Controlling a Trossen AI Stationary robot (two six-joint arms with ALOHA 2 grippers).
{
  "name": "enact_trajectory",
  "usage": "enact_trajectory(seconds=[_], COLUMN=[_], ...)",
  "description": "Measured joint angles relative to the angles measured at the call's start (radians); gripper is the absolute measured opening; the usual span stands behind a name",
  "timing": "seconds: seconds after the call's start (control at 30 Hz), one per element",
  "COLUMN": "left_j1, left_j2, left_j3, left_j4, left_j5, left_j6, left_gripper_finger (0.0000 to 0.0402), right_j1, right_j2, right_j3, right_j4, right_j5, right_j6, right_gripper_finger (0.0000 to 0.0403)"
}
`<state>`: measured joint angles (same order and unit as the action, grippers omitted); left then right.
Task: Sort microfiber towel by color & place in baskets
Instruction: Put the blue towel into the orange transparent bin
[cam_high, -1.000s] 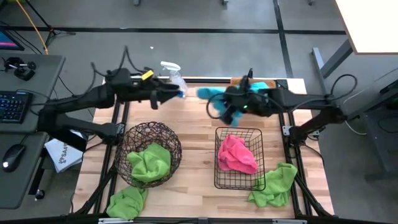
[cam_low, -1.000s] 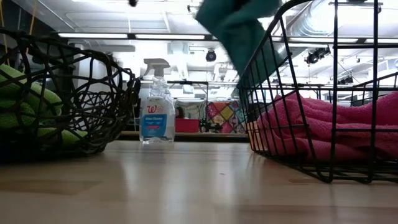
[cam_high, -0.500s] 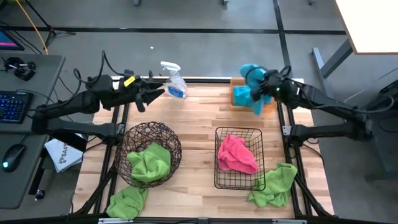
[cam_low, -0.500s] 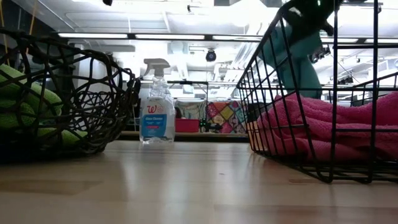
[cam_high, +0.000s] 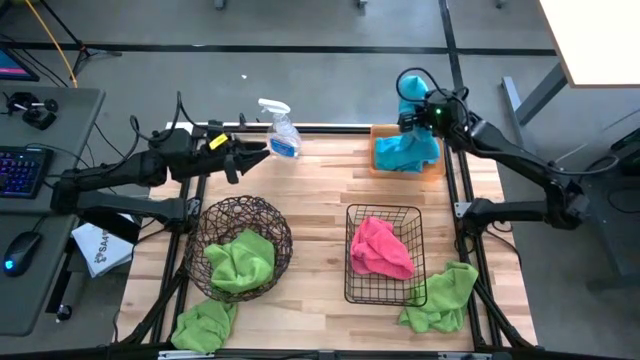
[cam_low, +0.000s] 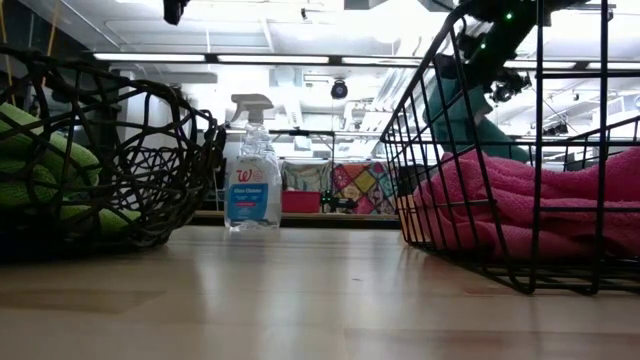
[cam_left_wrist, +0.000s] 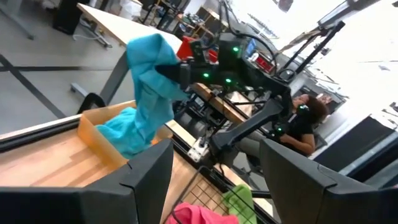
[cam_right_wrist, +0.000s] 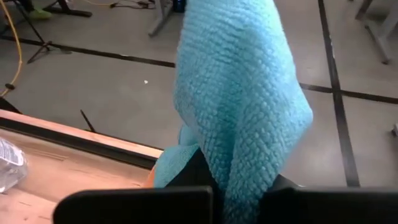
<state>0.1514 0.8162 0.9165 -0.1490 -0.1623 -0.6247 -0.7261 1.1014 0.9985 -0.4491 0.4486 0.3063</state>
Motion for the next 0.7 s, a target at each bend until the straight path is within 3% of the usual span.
enact_trajectory(seconds=[0.33, 0.7], left_j1=[-0.016, -0.016], left_j2=[0.003, 0.003], left_j3=[0.000, 0.000], left_j4=[-0.003, -0.003], left_j5=[-0.023, -0.002], left_j6=[0.008, -0.025], left_gripper_finger=[0.0227, 0.0227], right_j1=[-0.049, -0.066], right_j2=[0.057, 0.177], right_j3=[-0.055, -0.293], right_j4=[-0.047, 0.029], right_j5=[-0.015, -0.275], right_j6=[0.019, 0.326], right_gripper_finger=[0.0000, 0.0000])
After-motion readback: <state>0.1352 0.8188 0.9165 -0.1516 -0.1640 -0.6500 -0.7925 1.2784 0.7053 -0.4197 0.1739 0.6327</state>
